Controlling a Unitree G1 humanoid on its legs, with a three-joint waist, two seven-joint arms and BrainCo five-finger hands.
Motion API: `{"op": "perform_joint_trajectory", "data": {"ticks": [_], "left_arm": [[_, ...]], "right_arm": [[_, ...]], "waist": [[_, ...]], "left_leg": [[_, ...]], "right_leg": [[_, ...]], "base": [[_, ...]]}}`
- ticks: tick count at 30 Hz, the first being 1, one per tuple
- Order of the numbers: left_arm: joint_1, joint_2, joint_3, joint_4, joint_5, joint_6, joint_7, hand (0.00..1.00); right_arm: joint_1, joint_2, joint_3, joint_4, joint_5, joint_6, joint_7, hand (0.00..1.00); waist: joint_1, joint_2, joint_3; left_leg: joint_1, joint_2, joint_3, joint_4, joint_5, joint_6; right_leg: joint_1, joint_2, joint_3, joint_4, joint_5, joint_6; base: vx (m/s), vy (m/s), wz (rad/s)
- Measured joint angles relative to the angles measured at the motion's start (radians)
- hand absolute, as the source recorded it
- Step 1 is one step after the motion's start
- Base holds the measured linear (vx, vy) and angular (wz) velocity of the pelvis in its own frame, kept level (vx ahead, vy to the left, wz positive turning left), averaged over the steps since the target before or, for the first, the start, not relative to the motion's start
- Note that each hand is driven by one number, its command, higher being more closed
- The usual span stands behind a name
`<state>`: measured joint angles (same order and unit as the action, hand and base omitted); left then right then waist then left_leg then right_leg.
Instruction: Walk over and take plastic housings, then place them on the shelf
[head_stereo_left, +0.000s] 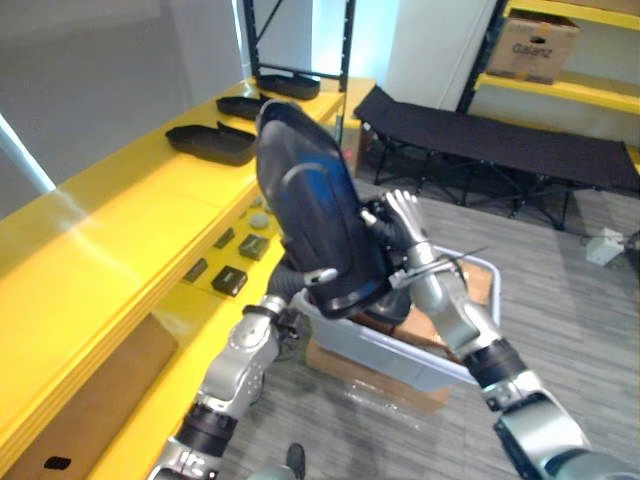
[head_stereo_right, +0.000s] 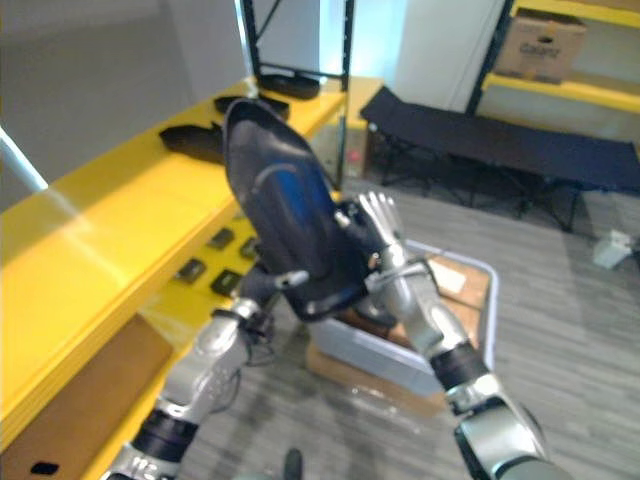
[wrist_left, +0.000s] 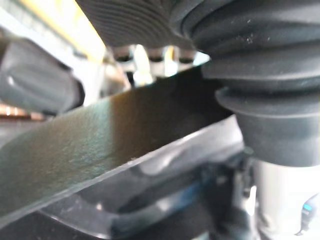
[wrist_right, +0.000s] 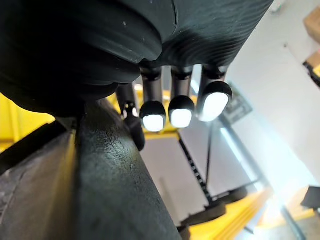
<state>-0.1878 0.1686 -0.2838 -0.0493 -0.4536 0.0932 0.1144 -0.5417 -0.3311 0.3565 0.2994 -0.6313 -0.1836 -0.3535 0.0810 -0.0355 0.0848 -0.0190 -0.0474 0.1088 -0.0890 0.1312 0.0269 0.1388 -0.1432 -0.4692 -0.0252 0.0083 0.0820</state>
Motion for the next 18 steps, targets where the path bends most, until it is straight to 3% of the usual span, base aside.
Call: {"op": "perform_joint_trajectory", "data": {"ticks": [8, 14, 15, 18], "left_arm": [[0.075, -0.032, 0.032, -0.006, -0.017, -0.05, 0.079, 1.0], [0.118, -0.029, 0.036, -0.029, -0.184, -0.08, 0.063, 1.0], [0.119, -0.029, 0.035, -0.029, -0.21, -0.086, 0.059, 1.0], [0.119, -0.029, 0.034, -0.034, -0.253, -0.107, 0.058, 1.0]], "right_arm": [[0.091, 0.064, 0.001, -0.021, 0.024, -0.048, -0.019, 1.0], [0.153, 0.08, 0.002, -0.085, 0.03, -0.104, -0.026, 1.0], [0.165, 0.08, 0.002, -0.095, 0.03, -0.113, -0.037, 0.0], [0.196, 0.076, 0.011, -0.118, 0.029, -0.144, -0.055, 0.0]], "waist": [[0.0, 0.0, 0.0], [0.0, 0.001, 0.0], [0.0, 0.001, 0.0], [-0.004, 0.002, -0.001]], "left_leg": [[0.001, 0.0, 0.002, 0.0, -0.002, -0.003], [0.0, 0.0, 0.009, 0.0, -0.008, -0.001], [0.0, -0.001, 0.009, 0.0, -0.009, 0.0], [-0.004, -0.002, 0.011, 0.0, -0.011, 0.002]], "right_leg": [[-0.001, -0.001, 0.0, 0.002, -0.003, -0.002], [-0.007, -0.004, 0.003, 0.001, -0.004, -0.003], [-0.009, -0.005, 0.003, 0.001, -0.004, -0.003], [-0.015, -0.008, 0.005, 0.006, -0.005, -0.003]], "base": [[0.0, 0.0, 0.0], [0.0, 0.006, -0.02], [0.0, 0.0, -0.04], [0.0, 0.0, -0.01]]}}
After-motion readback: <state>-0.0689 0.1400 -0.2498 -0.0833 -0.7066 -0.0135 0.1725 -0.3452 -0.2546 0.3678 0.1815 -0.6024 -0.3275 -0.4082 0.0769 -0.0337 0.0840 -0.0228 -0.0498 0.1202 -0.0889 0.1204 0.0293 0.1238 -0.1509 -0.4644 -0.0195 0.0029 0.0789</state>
